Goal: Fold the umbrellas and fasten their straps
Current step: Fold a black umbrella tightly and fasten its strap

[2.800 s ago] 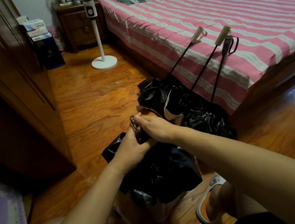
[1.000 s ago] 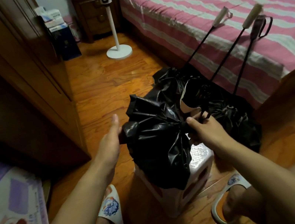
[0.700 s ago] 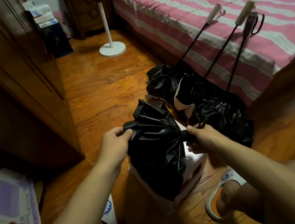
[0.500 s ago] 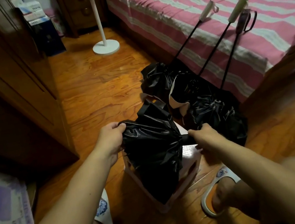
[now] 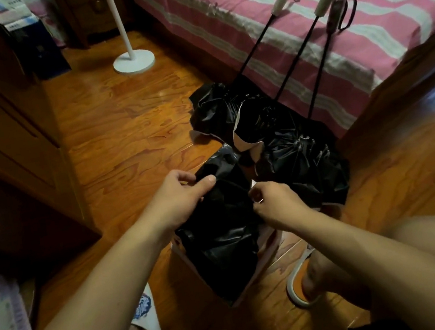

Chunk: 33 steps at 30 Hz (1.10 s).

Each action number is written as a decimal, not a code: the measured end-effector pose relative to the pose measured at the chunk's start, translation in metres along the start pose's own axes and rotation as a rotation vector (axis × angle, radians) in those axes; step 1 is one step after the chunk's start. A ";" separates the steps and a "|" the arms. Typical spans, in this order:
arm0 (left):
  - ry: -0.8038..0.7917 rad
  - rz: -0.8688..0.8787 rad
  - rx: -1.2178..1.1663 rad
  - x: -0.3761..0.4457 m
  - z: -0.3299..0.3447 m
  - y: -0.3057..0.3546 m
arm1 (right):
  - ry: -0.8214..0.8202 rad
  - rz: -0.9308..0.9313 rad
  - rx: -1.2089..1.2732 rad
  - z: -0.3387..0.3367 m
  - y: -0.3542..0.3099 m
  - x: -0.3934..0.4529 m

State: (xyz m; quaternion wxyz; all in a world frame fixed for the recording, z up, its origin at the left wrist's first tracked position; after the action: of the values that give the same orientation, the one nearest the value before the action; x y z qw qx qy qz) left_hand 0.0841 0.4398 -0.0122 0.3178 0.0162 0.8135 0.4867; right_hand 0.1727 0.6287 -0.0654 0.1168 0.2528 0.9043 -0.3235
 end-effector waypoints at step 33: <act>-0.066 0.089 -0.321 -0.021 -0.003 0.012 | -0.200 -0.286 0.283 0.044 -0.027 -0.001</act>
State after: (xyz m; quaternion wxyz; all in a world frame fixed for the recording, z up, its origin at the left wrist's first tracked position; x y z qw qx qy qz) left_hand 0.0960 0.4367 0.0089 0.3210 0.0173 0.7128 0.6233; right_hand 0.1616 0.5816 -0.0843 0.1220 0.1025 0.8604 -0.4840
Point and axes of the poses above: each hand's wrist, its own x-axis towards the middle knuckle, its own z-axis out of the palm, y = z × x, the point moved 9 cm from there along x, towards the middle knuckle, and after that the axes turned 1 degree about -z, right-handed, at the moved point
